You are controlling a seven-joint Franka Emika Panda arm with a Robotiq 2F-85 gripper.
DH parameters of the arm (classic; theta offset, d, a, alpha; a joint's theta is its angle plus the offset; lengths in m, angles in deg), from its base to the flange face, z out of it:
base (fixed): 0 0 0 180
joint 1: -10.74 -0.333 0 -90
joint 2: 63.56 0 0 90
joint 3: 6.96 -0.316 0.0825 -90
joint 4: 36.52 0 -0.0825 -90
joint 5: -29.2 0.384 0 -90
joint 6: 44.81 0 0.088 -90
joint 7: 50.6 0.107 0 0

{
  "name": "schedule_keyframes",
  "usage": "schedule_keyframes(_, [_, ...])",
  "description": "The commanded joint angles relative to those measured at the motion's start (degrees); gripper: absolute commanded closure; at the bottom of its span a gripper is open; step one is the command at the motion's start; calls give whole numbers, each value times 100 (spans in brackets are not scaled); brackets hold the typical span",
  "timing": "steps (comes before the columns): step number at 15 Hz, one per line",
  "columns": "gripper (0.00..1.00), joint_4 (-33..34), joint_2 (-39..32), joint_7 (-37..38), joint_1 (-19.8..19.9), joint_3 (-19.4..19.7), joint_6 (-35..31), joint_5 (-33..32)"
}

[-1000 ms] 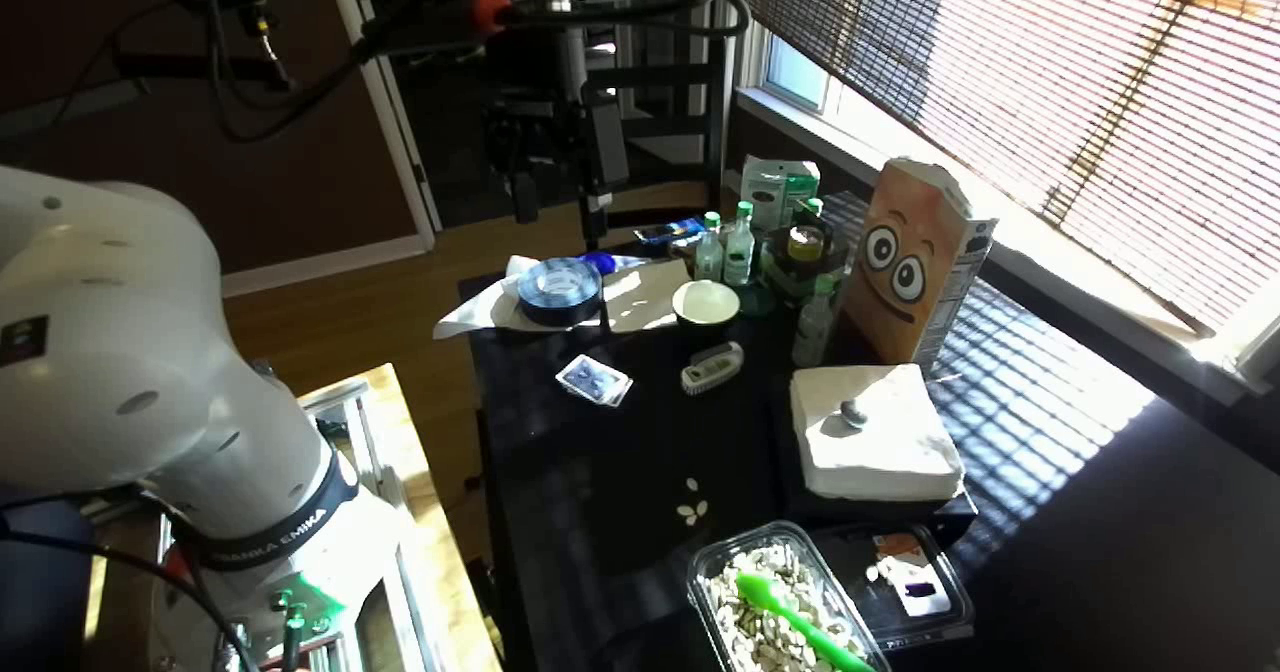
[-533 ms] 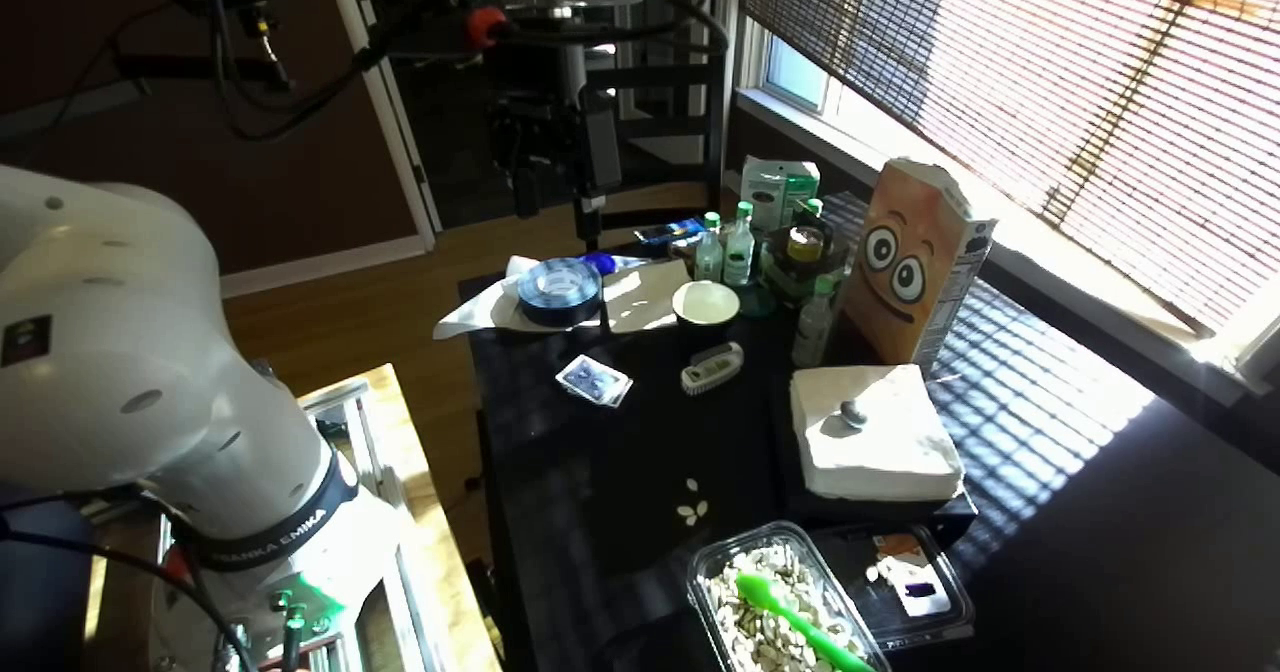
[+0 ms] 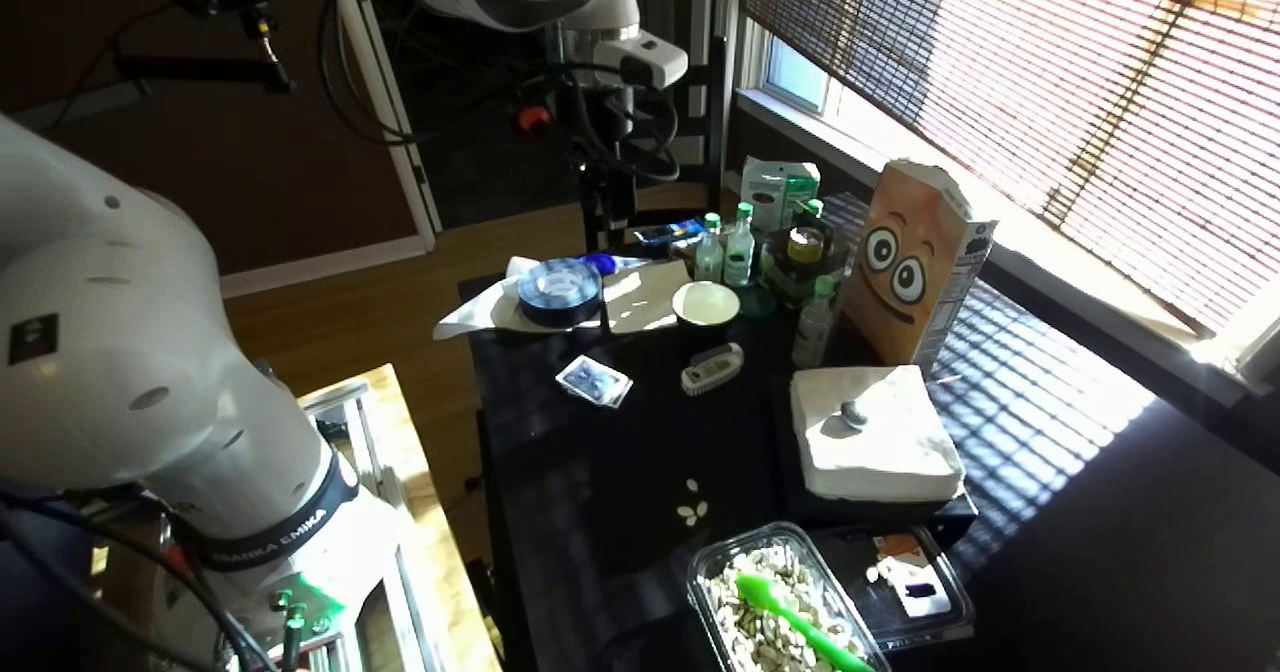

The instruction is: Move the bottle to the right

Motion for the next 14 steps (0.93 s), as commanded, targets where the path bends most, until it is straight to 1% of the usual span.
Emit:
schedule_keyframes(1, [0, 508, -1235, 876, 147, -105, -500, -191])
schedule_keyframes(3, [0, 704, -1777, 1110, 98, -25, -612, -241])
schedule_keyframes(4, [0, 809, -1976, 1114, 50, 30, -582, -185])
schedule_keyframes(5, [0, 922, -2105, 1041, -6, 75, -415, -122])
schedule_keyframes(7, [0, 1101, -2104, 760, -105, 118, 166, -75])
schedule_keyframes(8, [0, 786, -2007, 835, -97, 168, -326, -71])
schedule_keyframes(11, [0, 1005, -2104, 808, -145, 169, 3, -69])
schedule_keyframes(13, [0, 1076, -2189, 827, -143, 173, 2, -7])
schedule_keyframes(14, [0, 1088, -2287, 725, -98, 220, -176, 66])
